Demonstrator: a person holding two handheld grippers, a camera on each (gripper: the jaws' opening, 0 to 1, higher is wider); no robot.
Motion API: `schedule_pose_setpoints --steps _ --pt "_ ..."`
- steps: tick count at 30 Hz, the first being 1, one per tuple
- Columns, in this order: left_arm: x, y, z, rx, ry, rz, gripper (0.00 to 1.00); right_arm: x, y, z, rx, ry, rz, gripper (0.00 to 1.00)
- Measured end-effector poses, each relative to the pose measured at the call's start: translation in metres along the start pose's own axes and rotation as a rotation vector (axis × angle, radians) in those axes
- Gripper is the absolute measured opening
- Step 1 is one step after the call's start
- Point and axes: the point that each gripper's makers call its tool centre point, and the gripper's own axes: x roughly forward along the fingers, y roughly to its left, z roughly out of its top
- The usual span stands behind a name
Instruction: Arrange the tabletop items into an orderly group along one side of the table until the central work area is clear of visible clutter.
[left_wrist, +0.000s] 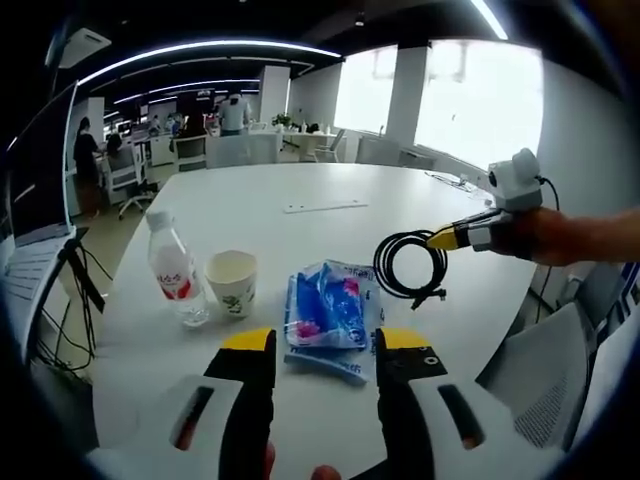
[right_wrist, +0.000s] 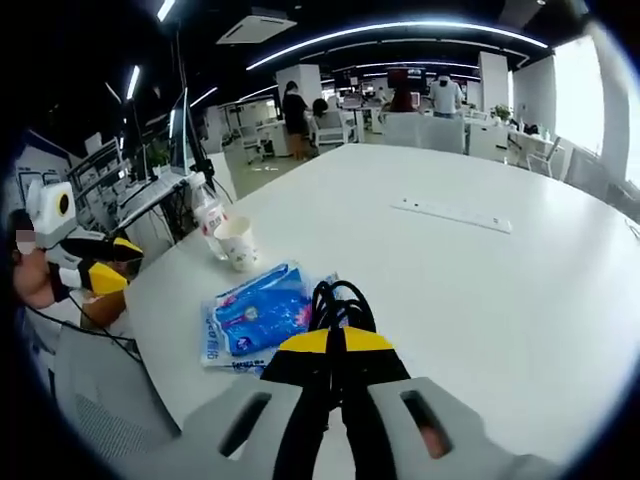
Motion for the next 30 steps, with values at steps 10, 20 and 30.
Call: schedule_pose_setpoints --steps 10,20,30 --pt "0.003 -0.004 -0.001 -0.001 0.003 -0.004 0.39 -0.005 -0.009 -0.013 0.039 0.013 -0.02 0.0" --pt "0.002 0.0 -0.001 -0.004 0.003 0.007 0.39 0.0 -0.013 -0.035 0.071 0.058 -0.017 0.0" --pt "0.001 0.003 -0.003 -0.013 0.005 0.016 0.39 0.006 -0.013 -0.05 0.107 0.097 0.004 0.0"
